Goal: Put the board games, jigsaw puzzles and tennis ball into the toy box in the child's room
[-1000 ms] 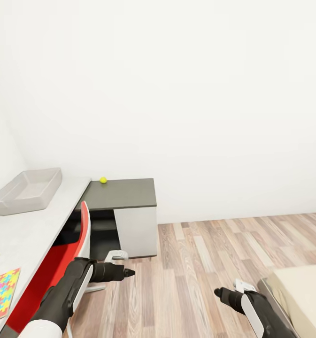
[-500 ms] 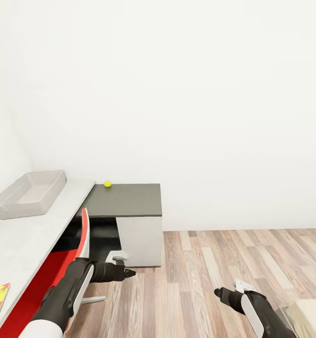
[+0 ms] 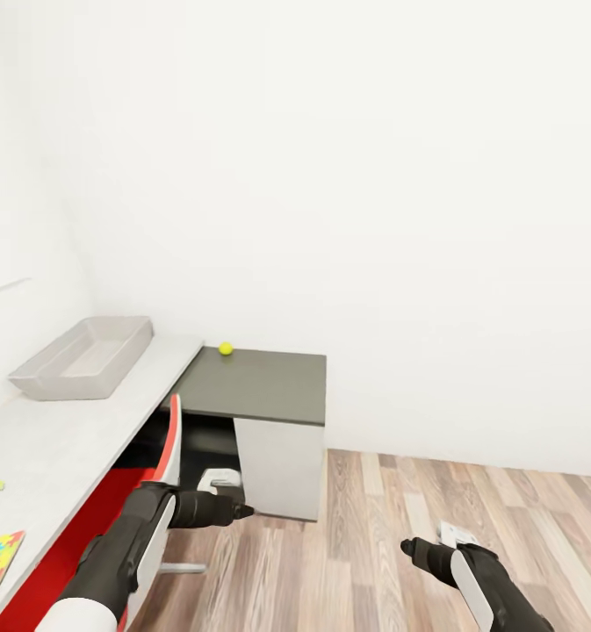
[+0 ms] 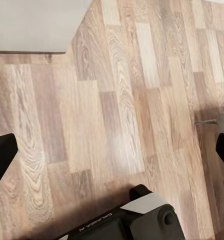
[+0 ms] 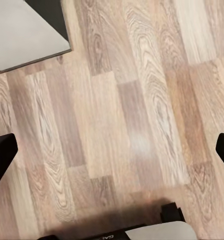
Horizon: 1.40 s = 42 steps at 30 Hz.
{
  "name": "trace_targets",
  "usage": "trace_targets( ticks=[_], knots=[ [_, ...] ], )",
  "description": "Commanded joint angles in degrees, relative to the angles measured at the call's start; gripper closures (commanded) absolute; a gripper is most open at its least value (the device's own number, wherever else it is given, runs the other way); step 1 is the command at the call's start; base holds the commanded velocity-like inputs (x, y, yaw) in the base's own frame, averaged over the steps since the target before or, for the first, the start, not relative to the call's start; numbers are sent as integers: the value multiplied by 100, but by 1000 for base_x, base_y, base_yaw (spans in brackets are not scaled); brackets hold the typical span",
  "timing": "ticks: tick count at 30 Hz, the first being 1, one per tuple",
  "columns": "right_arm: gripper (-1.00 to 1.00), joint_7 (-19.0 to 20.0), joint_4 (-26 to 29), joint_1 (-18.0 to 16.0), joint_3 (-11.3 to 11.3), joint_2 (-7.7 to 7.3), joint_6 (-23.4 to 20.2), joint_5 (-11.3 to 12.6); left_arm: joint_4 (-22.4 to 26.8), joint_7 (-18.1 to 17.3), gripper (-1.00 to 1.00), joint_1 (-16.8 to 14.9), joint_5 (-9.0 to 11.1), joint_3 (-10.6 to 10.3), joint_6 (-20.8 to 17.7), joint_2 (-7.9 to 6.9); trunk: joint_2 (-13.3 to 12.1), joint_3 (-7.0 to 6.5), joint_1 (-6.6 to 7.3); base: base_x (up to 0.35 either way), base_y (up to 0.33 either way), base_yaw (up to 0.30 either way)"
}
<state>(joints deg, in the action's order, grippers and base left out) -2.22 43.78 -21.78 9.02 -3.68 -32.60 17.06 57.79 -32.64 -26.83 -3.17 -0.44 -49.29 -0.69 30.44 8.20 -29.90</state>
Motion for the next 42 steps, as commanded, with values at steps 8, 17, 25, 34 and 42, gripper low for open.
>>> trace_targets(
  ticks=[8, 17, 25, 34, 42],
  knots=[
    [-100, -1, 286, 26, -7, -1, -225, 50, 24, -98, -100, -6, 3, 33, -15, -13, 10, 11, -5, 249, -105, 291],
    [-100, 123, 3113, 549, 3, -10, -1474, 268, 636, -1828, -100, 25, 64, 90, -102, -528, 10, 11, -5, 39, -10, 291],
    [-100, 467, 4002, 934, 12, -29, -1822, 759, 696, -4745, -100, 33, 11, 1059, -54, -1104, 10, 11, -5, 2, 0, 291],
    [-100, 1802, 4229, 985, 137, -108, -1982, 868, 699, -5731, -100, 52, -33, 1969, -35, -1383, 10, 11, -5, 0, 0, 257],
    [-100, 2952, 4182, 1090, 671, -131, -1969, 851, 699, -5736, -100, 63, -40, 2011, -43, -1426, 10, 11, -5, 2, -75, 38]
  ],
)
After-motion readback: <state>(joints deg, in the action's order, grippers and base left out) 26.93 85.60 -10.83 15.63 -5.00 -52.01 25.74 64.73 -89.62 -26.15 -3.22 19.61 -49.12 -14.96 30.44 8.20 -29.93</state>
